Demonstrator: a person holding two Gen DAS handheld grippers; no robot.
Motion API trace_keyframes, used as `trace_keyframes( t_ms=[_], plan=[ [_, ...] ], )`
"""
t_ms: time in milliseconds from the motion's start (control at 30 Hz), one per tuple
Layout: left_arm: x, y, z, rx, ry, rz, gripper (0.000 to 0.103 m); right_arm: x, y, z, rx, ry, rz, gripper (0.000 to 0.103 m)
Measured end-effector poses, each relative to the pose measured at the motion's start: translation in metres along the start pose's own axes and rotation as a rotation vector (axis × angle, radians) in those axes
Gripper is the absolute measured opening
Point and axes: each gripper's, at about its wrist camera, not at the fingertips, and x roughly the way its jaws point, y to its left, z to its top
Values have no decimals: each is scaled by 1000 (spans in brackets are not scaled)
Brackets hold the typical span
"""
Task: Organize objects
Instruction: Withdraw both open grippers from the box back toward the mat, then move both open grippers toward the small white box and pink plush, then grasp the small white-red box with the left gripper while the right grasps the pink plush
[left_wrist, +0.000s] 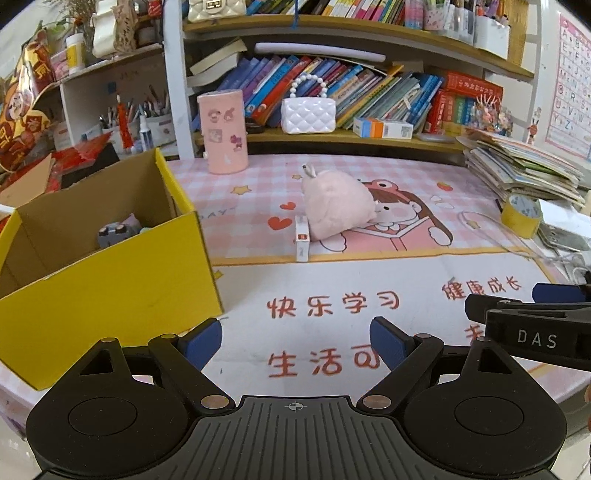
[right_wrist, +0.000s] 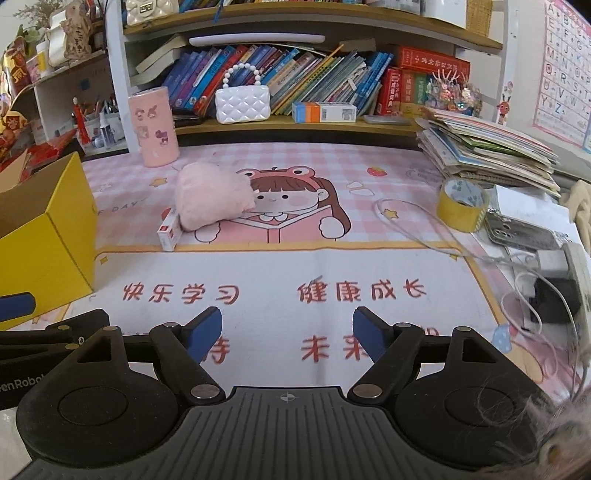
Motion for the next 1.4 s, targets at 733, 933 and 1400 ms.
trace_keyframes(
  t_ms=[733, 933, 1400],
  plan=[
    [61, -24, 43, -54, -6, 94, 87, 72, -30, 56, -64, 4, 116, 77],
    [97, -29, 56, -41, 31, 135, 64, 92, -32, 85, -65, -28, 160, 77],
    [169, -28, 68, -72, 92, 120, 40, 160, -19, 146, 4, 46, 489, 100]
  ],
)
